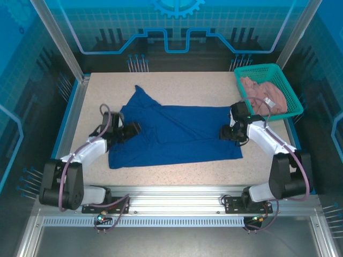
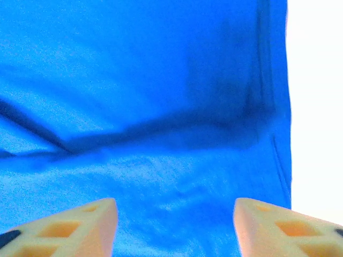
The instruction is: Fold the inside-out t-shirt
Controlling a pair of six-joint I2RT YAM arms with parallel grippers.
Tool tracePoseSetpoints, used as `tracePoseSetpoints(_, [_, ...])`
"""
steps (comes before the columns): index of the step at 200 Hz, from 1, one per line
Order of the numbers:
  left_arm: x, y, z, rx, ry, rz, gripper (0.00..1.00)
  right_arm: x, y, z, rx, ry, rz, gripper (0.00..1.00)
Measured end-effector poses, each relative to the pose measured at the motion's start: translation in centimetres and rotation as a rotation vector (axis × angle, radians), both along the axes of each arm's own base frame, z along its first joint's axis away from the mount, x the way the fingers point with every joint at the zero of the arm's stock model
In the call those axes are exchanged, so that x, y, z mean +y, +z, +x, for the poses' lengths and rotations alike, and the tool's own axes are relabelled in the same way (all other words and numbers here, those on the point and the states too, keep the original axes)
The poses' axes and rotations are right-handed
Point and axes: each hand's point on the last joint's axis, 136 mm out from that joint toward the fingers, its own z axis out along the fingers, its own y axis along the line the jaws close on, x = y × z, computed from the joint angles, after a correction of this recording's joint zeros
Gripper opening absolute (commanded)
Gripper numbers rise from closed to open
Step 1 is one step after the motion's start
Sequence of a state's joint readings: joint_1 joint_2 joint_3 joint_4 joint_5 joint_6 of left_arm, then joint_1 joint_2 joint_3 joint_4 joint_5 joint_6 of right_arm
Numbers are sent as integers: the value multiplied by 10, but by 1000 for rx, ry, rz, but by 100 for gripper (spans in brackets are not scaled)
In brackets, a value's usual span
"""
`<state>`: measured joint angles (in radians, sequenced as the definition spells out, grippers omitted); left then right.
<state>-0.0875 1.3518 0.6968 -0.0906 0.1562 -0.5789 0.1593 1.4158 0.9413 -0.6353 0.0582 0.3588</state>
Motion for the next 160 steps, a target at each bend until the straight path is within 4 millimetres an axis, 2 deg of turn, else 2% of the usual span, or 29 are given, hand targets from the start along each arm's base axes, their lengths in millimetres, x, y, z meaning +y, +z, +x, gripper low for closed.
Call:
tracePoseSetpoints(17, [3, 31, 53, -98, 2, 21, 69, 13, 19, 29, -121, 19, 38, 74])
tracePoseSetpoints(31, [11, 41, 96, -145, 12, 42, 70, 22, 29, 53, -186, 30, 52, 79])
tracePoseSetpoints(52, [27, 30, 148, -142, 33, 68, 70, 32, 39, 84, -258, 36, 72, 86])
tracePoseSetpoints(74, [37, 8, 192, -101, 41, 80, 69, 36, 38, 97, -284, 41, 80, 87])
tracePoseSetpoints(119, [37, -26, 255, -47, 24, 89, 68, 42, 31, 105, -278, 53, 92, 86])
tracePoseSetpoints(160, [37, -41, 292, -8, 26, 82, 68, 49, 26, 103, -262, 76, 108, 86])
